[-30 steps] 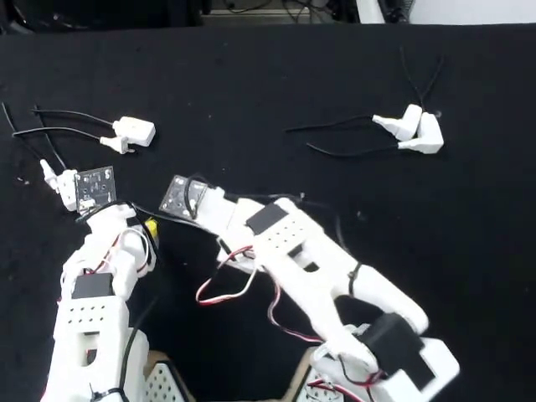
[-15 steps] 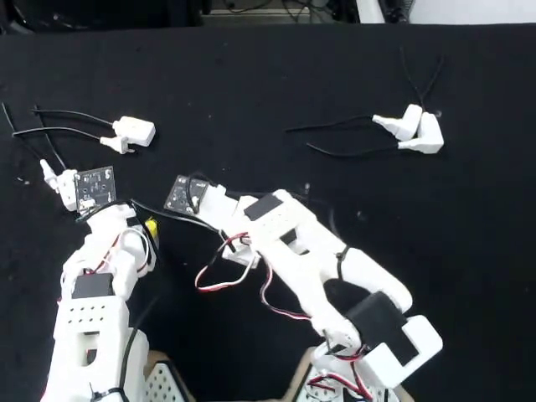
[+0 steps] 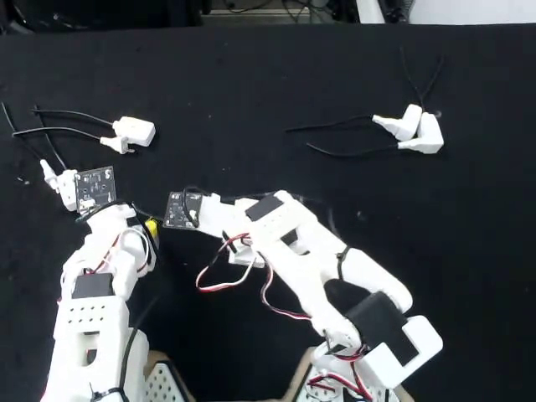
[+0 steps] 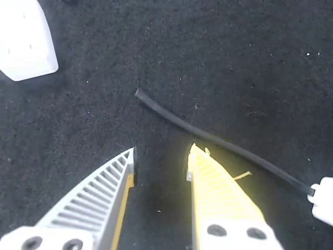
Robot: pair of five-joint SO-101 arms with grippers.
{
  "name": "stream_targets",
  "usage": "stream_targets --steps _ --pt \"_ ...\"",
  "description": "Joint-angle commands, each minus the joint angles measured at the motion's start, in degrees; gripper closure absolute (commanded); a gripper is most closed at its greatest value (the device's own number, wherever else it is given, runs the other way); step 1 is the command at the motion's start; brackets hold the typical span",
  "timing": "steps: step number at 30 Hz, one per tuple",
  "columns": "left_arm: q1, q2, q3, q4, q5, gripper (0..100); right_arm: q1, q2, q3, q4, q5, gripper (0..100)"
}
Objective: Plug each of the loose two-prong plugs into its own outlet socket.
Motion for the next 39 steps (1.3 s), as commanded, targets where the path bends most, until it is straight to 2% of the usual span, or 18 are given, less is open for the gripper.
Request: stream_targets --steps 1,4,11,17,22,27,32,39 --pt "-0.7 -0.4 -2.7 -0.5 0.2 83 2.5 -0.5 -0.5 -0.5 0.6 98.0" --pt "-0.7 -0.4 -2.7 -0.5 0.2 83 5.1 -0.5 -3.0 -0.3 -3.5 98.7" --pt "-0.6 -0.4 -2.7 -0.6 0.2 83 11.3 0.1 -9.6 1.7 -20.7 98.7" --pt "-0.6 -0.4 -2.7 -0.6 0.2 83 11.4 0.5 -10.9 6.3 -21.9 98.6" --pt "-0.7 -0.3 -2.7 -0.7 0.2 83 11.3 7.6 -16.1 11.7 -23.7 97.8" --pt "-0.7 -0.4 -2.7 -0.6 0.2 83 10.5 18.0 -25.4 17.5 -26.1 82.8" --pt "-0.7 -0.4 -2.7 -0.6 0.2 83 10.5 19.8 -29.6 22.9 -25.2 85.7" --pt "-0.7 -0.4 -2.9 -0.5 0.2 83 10.5 19.8 -29.6 23.7 -23.5 86.0"
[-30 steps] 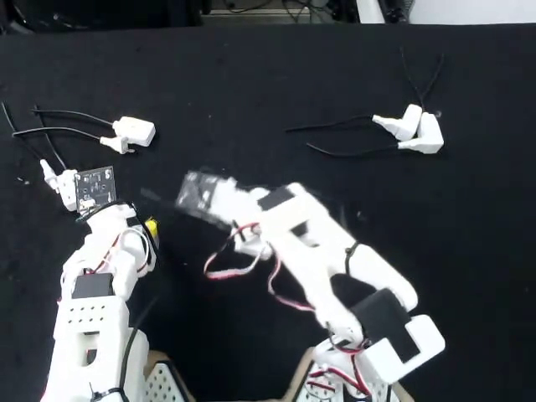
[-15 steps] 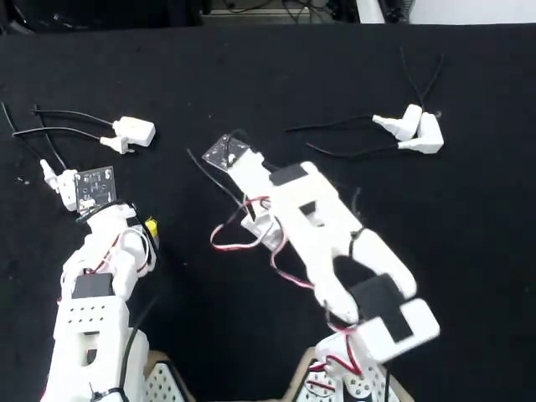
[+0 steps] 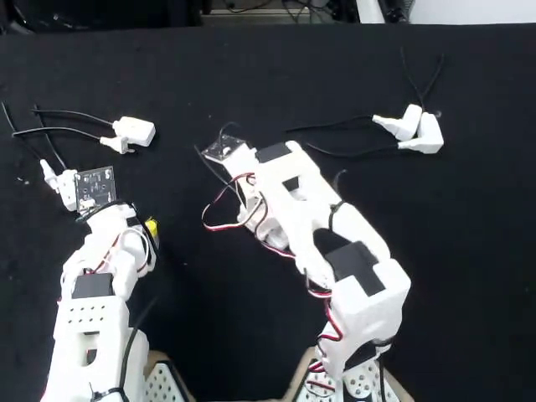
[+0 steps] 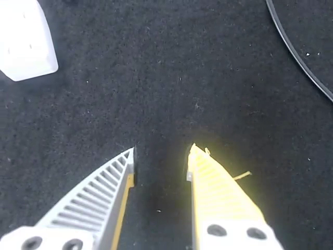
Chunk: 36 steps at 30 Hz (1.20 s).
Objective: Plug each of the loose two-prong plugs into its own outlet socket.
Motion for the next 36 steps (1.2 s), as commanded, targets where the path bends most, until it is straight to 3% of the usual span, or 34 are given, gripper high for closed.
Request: stream_targets --steps 1,7,16,21,36 --pt "-0.7 -0.4 -2.9 -0.5 0.2 83 0.3 -0.4 -3.1 1.5 1.8 85.9" --pt "-0.7 -0.4 -2.9 -0.5 0.2 83 0.0 -3.6 -2.1 1.2 2.0 75.4" --pt "-0.7 -0.4 -3.1 -0.4 0.2 83 1.9 -11.2 -0.2 2.4 2.1 75.2" --pt "-0.7 -0.4 -4.9 3.3 0.2 83 2.5 -8.7 -0.1 2.8 4.5 75.2" --pt "-0.7 -0.4 -4.6 3.2 0.2 83 2.3 -4.8 -1.0 6.2 5.2 75.2"
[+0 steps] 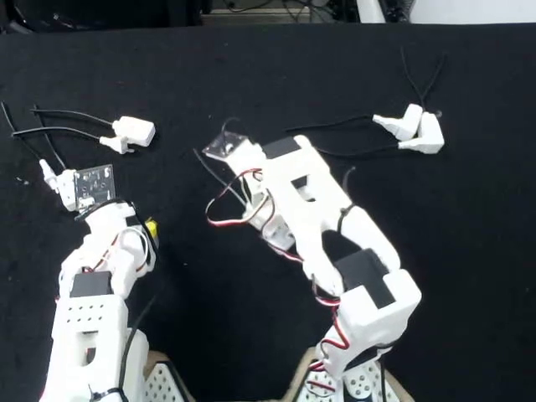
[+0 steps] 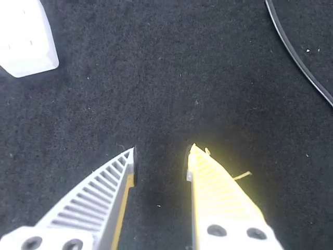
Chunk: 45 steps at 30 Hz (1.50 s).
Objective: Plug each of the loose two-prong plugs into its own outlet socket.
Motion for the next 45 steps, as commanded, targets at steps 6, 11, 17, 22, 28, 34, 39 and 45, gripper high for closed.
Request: stream_targets --steps 6,11,17,22,28,34,39,45 --pt "-0.7 -0.5 -2.9 0.2 0.2 83 -1.2 -6.6 1.0 1.2 -1.2 75.2" --pt "-0.7 -0.5 -2.9 0.2 0.2 83 -3.7 -7.3 4.5 -0.6 -1.2 75.2" --pt "-0.7 -0.5 -2.9 0.2 0.2 83 -3.5 -3.6 4.7 -2.5 -0.9 75.2" --pt "-0.7 -0.5 -2.9 0.2 0.2 83 -2.5 -1.2 2.8 -0.7 -0.9 75.2" --pt "-0.7 -0.5 -3.0 0.2 0.2 83 1.8 2.1 -1.3 2.2 -0.9 88.2" --pt "-0.7 -0.4 -2.7 -1.2 0.2 83 2.7 0.2 -2.2 1.9 -1.1 98.4" --pt "-0.7 -0.5 -1.0 -3.4 0.3 83 11.2 -11.2 -2.1 2.2 -1.0 98.8" --pt "-0.7 -0.5 -0.4 -3.5 0.6 83 27.3 -25.0 -2.2 2.2 1.8 98.8"
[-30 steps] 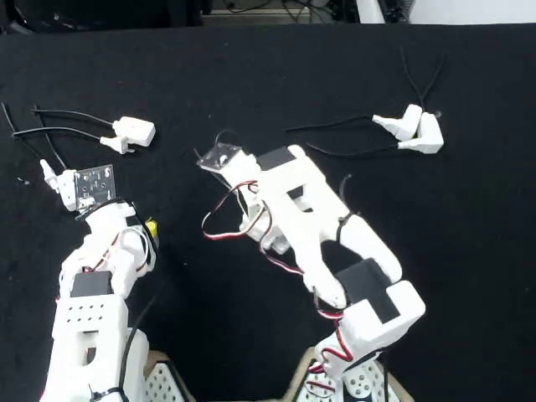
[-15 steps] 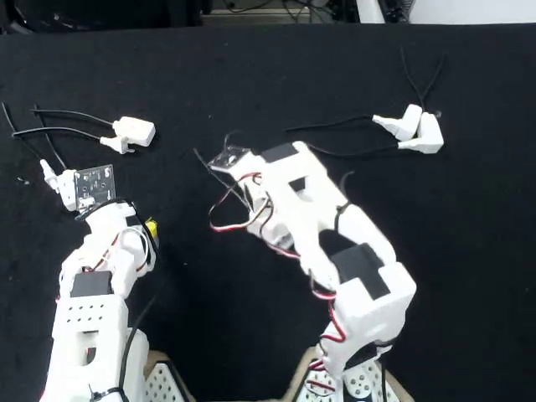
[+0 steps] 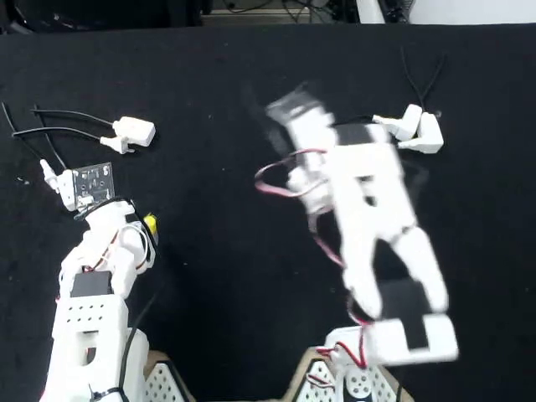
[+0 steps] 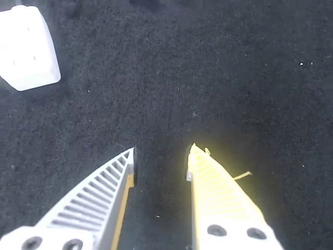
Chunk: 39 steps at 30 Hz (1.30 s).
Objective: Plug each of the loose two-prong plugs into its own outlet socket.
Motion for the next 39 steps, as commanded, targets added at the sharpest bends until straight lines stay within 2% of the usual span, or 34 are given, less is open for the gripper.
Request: stream_targets --steps 1,6,12,20,30,39 --pt "-0.7 -0.5 -0.4 -1.1 0.6 83 10.2 -9.3 -3.1 0.4 3.5 98.8" --pt "-0.7 -0.5 -0.4 -1.1 0.6 83 18.7 -10.6 -4.6 -0.1 5.2 98.8" --pt "-0.7 -0.5 -0.3 -1.0 0.6 83 22.8 -4.0 -13.9 -0.3 5.3 98.8" --pt "-0.7 -0.5 -0.2 -1.0 0.6 83 30.9 17.0 -38.5 0.4 5.3 98.8" --pt "-0.4 -0.5 -0.1 -1.0 0.4 83 33.9 48.5 -71.5 5.2 8.2 98.8" --pt "-0.3 -0.5 -0.1 -1.0 0.3 83 37.8 66.9 -101.6 12.2 8.3 98.8"
